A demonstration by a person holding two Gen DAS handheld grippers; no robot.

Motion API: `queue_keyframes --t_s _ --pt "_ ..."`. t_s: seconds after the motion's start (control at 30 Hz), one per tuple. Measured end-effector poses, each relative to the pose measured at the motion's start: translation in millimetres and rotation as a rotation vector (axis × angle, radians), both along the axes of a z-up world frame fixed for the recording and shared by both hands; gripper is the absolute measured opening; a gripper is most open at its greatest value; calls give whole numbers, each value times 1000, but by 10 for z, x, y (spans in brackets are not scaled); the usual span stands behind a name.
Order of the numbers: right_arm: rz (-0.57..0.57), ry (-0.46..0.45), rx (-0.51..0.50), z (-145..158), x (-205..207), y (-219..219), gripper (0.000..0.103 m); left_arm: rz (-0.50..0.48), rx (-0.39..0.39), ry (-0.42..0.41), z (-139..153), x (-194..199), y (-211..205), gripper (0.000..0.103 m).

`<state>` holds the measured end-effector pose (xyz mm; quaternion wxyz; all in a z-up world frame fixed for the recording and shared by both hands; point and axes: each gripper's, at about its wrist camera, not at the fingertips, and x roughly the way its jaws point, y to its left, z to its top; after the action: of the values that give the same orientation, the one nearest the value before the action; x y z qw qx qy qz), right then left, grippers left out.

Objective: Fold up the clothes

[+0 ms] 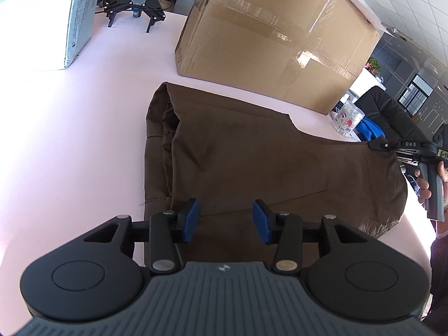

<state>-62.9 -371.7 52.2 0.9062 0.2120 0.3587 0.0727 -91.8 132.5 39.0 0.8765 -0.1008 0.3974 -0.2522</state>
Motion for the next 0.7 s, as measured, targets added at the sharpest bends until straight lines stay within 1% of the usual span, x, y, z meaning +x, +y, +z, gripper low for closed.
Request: queue_keyframes --t_s 0.07,0.1,0.13,0.17,0.2,0.23,0.3,0.33,0.37,0.4,0.43,0.47,0.5,0.53,0.57,0.63,0.7 --pt "-31 41 23 -152 64 -30 5 17 11 -16 21 -18 4 40" --pt "-41 50 31 -205 86 -40 5 41 17 -34 41 -39 19 41" --pt "-46 54 35 -236 97 -43 5 67 22 -63 70 -69 43 49" --pt "-46 57 35 -256 107 -43 6 95 27 -104 111 -111 77 54" --pt "-47 60 32 -266 107 -45 8 122 31 -146 152 -153 111 59" --pt "-55 60 30 -273 102 -50 11 141 28 -179 187 -189 142 60" --pt "-81 46 41 -264 84 -69 23 137 -11 -207 225 -226 189 62" --pt "-95 28 49 -240 57 -82 26 127 -31 -214 235 -234 196 63" --pt "-112 1 60 -202 16 -100 34 112 -47 -223 245 -245 195 63" --pt "-146 -47 62 -137 -66 -108 46 85 -53 -237 256 -262 174 63" --pt "-176 -102 51 -71 -161 -97 53 52 -52 -252 267 -285 142 64" --pt "-189 -144 36 -26 -235 -77 72 15 -52 -265 279 -311 110 64" --pt "-181 -199 20 25 -331 -18 84 -37 -58 -277 290 -347 66 65" --pt "-156 -264 3 80 -446 74 84 -103 -69 -289 300 -393 7 65" --pt "-117 -305 -8 122 -522 159 84 -155 -76 -299 310 -434 -44 66" --pt "20 -312 -12 160 -572 396 84 -222 -70 -321 320 -508 -136 68" --pt "152 -304 -24 181 -597 654 84 -237 -52 -326 309 -531 -194 71"
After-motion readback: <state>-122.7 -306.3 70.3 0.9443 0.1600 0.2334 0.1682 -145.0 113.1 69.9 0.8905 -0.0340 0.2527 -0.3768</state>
